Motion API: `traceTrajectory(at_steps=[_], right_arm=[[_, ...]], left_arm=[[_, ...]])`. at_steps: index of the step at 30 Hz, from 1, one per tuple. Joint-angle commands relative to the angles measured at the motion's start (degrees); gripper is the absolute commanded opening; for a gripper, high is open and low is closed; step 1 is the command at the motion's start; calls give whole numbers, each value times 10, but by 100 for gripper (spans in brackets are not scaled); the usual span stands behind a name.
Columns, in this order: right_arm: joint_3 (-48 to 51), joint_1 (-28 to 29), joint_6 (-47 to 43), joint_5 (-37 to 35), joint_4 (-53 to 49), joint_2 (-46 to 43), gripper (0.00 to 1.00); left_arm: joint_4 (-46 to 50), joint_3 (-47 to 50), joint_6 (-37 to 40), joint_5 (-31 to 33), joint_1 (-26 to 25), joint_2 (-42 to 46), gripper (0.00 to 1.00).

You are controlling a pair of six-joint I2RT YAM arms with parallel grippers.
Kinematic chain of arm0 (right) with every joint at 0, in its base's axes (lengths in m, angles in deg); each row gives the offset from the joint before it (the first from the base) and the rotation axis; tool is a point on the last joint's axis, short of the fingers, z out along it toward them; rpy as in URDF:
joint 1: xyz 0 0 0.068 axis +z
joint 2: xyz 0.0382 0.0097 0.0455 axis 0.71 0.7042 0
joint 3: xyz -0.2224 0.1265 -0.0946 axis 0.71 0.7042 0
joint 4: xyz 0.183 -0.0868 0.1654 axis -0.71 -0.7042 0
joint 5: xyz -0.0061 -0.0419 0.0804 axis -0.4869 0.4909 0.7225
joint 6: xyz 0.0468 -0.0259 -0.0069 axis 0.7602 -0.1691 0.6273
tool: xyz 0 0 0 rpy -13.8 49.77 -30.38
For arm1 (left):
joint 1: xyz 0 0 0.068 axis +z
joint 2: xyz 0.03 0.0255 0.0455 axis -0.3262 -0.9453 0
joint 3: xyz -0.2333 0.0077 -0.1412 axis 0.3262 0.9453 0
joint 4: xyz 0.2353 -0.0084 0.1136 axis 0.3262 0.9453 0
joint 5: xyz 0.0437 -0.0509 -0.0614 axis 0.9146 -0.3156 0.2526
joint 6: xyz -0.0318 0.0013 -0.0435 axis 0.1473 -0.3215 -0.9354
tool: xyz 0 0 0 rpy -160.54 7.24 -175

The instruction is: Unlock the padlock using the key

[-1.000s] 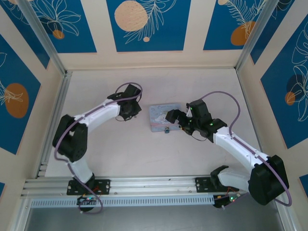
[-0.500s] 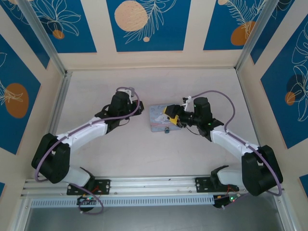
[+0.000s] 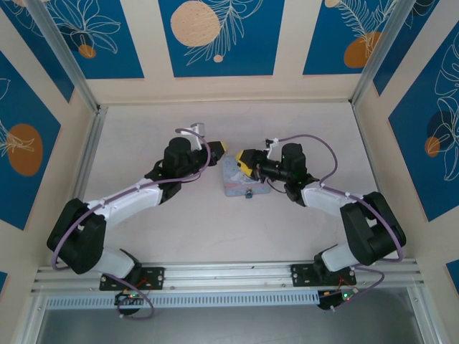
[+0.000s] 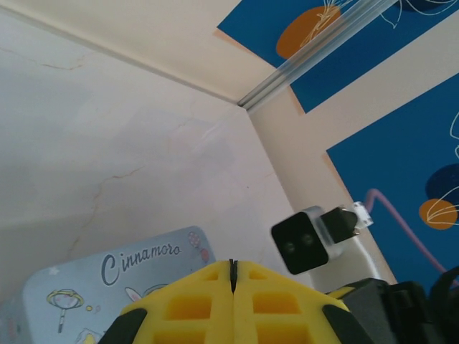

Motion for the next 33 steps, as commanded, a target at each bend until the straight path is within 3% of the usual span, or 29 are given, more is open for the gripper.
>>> traceTrajectory(at_steps=[1, 28, 33], right_arm=[[-18, 6, 40, -15, 74, 19, 43], [-29, 20, 84, -39, 146, 44, 31], [-29, 20, 89, -41, 146, 47, 11]], left_arm=[[-45, 2, -18, -14, -10, -11, 0], [-75, 4, -64, 3, -28, -41, 0], [-84, 6, -72, 5, -30, -47, 0]])
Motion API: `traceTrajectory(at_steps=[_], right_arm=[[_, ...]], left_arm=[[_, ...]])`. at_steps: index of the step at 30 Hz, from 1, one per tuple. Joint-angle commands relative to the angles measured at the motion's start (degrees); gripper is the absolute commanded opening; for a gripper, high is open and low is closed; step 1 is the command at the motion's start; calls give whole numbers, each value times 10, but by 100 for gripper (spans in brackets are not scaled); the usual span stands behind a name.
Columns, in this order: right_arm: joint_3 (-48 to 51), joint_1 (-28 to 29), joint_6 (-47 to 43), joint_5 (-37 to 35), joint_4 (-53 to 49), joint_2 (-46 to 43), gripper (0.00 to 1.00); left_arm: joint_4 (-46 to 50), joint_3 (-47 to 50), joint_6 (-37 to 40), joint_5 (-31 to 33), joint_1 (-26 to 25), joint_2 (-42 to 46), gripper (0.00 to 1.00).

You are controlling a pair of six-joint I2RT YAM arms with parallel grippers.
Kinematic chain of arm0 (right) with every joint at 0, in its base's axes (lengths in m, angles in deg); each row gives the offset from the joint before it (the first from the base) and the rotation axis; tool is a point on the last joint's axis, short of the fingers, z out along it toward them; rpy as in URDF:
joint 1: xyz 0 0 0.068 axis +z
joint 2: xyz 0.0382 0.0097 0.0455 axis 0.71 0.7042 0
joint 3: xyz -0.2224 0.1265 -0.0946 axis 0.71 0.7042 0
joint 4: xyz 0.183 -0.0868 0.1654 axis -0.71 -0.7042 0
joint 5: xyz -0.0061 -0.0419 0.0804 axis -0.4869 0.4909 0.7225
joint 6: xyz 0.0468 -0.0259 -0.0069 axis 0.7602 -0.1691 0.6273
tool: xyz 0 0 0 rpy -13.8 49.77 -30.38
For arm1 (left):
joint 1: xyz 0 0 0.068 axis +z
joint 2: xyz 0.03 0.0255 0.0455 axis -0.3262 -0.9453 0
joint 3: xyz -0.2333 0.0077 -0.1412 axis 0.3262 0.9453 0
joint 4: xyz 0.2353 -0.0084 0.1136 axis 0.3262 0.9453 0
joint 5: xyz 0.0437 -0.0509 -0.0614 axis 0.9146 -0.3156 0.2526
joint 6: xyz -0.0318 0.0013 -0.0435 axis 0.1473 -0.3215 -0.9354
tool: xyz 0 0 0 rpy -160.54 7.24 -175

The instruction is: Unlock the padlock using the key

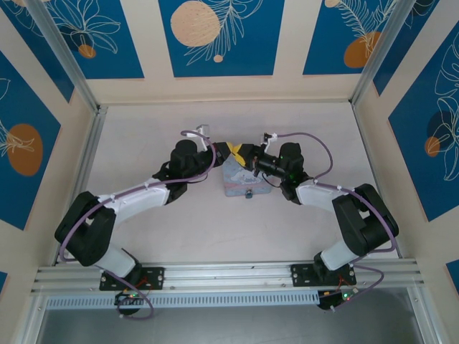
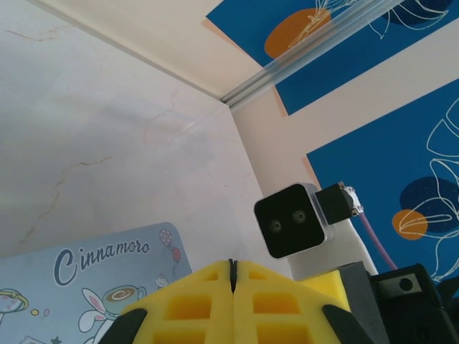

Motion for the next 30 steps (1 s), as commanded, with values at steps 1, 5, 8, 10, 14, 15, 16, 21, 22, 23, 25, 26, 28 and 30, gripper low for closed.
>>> traceTrajectory(at_steps=[1, 5, 8, 10, 14, 15, 16, 21, 22, 23, 25, 26, 28, 30], right_arm=[[-16, 4, 1, -11, 16, 9, 7], [-14, 2, 3, -9, 14, 12, 0], [-9, -2, 0, -6, 10, 12, 0], [-3, -9, -5, 2, 8, 9, 0], [12, -32, -38, 36, -12, -5, 0], [14, -37, -56, 48, -23, -11, 0], [15, -44, -72, 59, -36, -16, 0], [14, -76, -170, 127, -102, -46, 0], [11, -79, -187, 141, -111, -48, 0], [8, -82, -207, 157, -123, -51, 0], [1, -86, -236, 187, -134, -54, 0], [-3, -86, -249, 203, -138, -55, 0], [-11, -85, -272, 232, -149, -55, 0], [-17, -83, -292, 254, -158, -55, 0]], left_arm=[[-28, 5, -11, 1, -10, -7, 0], [-28, 5, -14, 3, -12, -8, 0], [-7, 3, -14, 15, -12, 0, 9], [23, 3, -5, 35, -12, 18, 43], [117, -11, 31, 68, -5, 65, 83], [141, -20, 43, 69, -1, 76, 87], [165, -28, 50, 67, 2, 82, 90], [300, -98, 102, 6, 30, 75, 96], [320, -112, 112, -9, 33, 69, 96], [337, -124, 124, -30, 37, 59, 96], [370, -149, 136, -57, 42, 43, 96], [385, -162, 144, -71, 43, 32, 96], [417, -188, 159, -97, 44, 12, 96], [432, -205, 165, -125, 44, -9, 96]])
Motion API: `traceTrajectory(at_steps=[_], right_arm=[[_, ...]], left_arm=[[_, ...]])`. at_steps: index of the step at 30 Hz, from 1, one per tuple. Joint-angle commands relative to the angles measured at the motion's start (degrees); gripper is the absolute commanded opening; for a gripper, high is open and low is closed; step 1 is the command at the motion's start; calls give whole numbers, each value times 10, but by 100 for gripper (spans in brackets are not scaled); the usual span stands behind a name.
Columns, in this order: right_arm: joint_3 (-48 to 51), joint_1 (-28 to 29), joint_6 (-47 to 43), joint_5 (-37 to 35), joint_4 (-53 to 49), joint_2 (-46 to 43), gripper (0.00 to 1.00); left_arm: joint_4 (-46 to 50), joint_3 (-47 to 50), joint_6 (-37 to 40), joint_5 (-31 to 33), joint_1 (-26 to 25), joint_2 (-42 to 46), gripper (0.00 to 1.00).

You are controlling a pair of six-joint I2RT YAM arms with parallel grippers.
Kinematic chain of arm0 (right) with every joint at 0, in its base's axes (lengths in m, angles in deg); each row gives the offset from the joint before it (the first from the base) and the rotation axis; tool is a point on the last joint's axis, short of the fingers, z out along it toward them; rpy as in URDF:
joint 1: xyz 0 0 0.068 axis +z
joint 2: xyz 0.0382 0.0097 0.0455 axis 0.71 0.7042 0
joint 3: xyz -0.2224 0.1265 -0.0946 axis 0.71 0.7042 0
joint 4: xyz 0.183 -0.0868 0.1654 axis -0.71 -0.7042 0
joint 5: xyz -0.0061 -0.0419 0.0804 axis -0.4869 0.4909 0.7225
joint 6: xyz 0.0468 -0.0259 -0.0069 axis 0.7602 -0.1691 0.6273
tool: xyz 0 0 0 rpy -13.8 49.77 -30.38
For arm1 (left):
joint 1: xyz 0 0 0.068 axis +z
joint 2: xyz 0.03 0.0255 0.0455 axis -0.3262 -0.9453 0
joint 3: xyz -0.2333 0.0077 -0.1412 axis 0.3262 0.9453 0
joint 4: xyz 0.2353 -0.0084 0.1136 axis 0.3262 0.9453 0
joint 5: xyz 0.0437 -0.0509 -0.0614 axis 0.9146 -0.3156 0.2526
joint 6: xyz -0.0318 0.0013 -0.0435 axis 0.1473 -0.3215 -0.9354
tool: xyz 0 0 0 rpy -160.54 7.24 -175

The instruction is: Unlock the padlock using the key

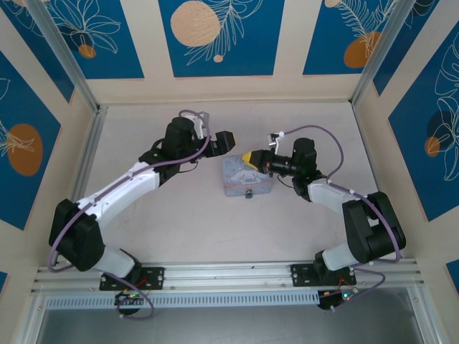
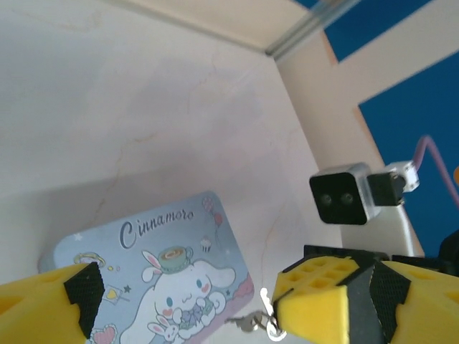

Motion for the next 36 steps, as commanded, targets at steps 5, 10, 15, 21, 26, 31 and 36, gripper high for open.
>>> traceTrajectory(at_steps=[5, 10, 15, 21, 26, 31, 36], right_arm=[[-26, 3, -97, 74, -65, -14, 0], [-25, 3, -100, 71, -70, -10, 0], [-25, 3, -100, 69, -69, -7, 0], [-25, 4, -98, 68, -66, -6, 0], [-24, 6, -96, 67, -62, -7, 0], [-23, 7, -95, 64, -60, -7, 0], [-22, 6, -90, 62, -55, -6, 0]], left_arm=[[64, -30, 26, -112, 3, -51, 92], [50, -27, 26, -144, 3, -65, 80], [36, -26, 20, -157, 3, -79, 66], [-2, -21, -2, -176, 3, -93, 53], [-22, -19, -16, -183, 2, -100, 45], [-38, -15, -28, -191, -1, -102, 40], [-44, -5, -30, -192, -5, -102, 32]])
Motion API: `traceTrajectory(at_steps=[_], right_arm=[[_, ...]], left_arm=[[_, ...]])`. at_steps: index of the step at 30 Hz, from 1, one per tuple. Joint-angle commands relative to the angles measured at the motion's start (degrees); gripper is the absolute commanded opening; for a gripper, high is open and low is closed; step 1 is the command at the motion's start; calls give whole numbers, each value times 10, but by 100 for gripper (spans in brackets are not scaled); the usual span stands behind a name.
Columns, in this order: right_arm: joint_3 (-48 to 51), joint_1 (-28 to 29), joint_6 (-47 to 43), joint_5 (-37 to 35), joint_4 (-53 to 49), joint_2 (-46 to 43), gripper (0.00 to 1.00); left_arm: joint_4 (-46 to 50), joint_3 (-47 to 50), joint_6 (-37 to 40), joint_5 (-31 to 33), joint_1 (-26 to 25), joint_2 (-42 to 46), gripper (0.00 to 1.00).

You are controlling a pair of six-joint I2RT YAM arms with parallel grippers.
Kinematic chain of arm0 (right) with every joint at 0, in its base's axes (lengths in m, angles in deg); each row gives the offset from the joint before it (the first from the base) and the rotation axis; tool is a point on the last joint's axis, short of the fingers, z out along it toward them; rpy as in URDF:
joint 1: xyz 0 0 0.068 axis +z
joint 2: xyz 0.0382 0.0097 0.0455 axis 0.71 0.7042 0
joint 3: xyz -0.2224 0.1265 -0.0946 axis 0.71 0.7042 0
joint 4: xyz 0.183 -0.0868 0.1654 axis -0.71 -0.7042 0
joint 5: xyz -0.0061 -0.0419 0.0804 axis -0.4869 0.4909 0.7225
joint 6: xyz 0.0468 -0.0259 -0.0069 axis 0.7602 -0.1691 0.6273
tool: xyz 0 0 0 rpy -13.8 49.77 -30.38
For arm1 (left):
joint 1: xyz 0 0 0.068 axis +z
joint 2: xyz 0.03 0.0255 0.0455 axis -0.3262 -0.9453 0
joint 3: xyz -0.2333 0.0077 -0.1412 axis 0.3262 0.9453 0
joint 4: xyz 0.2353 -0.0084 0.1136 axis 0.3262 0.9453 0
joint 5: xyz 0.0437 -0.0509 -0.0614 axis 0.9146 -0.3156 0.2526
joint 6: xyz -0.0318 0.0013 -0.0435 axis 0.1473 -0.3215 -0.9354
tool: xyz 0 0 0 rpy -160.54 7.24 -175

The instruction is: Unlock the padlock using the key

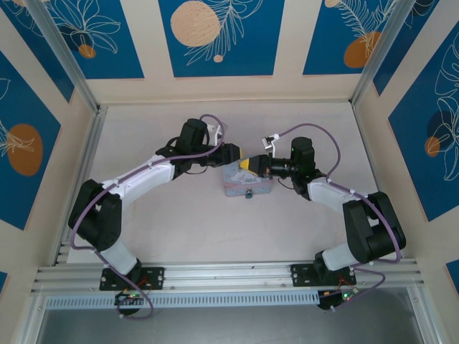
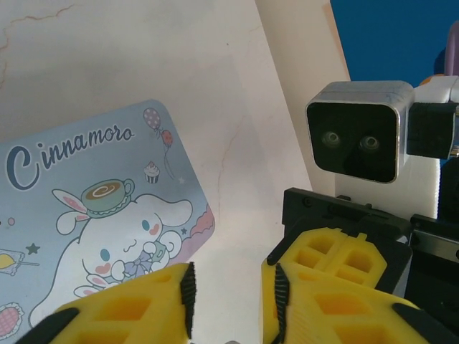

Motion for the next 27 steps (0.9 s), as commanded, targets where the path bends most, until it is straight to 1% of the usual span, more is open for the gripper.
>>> traceTrajectory(at_steps=[1, 8, 13, 22, 27], right_arm=[[-10, 5, -5, 5, 6, -6, 0], [-9, 5, -2, 2, 9, -6, 0], [-9, 5, -1, -1, 10, -6, 0], [-9, 6, 2, -7, 15, -1, 0], [-9, 5, 7, -17, 18, 1, 0]], left_arm=[[-21, 10, -4, -18, -5, -8, 32], [-26, 14, -6, -17, -9, -11, 30], [-29, 12, -7, -20, -12, -13, 22], [-36, 16, -12, -18, -16, -12, 20], [-40, 19, -16, -18, -19, -9, 16]])
